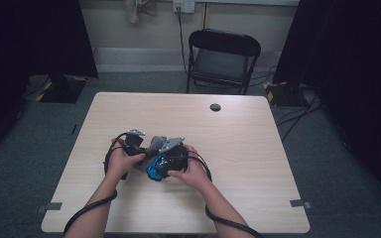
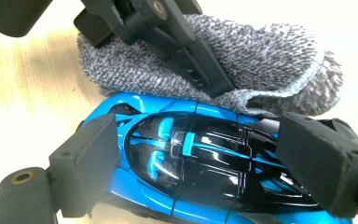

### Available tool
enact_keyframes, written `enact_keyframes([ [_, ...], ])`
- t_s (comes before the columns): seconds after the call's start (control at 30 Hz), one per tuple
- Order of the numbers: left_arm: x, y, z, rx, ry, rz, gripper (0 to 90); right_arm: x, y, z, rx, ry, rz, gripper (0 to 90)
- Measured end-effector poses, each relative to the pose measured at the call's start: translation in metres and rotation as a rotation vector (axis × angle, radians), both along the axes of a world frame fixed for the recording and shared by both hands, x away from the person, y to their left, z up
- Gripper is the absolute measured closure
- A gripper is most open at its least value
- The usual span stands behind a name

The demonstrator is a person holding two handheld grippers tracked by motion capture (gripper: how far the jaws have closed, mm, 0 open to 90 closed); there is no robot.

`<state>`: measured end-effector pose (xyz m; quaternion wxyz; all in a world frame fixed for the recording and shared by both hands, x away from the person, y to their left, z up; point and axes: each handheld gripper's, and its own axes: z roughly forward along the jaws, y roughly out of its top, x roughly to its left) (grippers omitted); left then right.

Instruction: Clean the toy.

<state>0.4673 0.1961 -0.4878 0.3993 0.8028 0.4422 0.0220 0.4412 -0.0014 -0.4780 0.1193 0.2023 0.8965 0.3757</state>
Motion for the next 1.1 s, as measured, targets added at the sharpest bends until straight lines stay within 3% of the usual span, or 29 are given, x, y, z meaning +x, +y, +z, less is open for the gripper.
enact_keyframes([
  [0.53,-0.016,0.012,0.0,0.0,0.002,0.037,72.1,-0.002,0.001,0.0,0.002,-0.002,-0.002,13.2],
  [1.1,-0.034,0.032,0.004,0.015,0.032,0.01,72.0,-0.003,0.003,0.0,0.003,0.002,0.003,13.3],
])
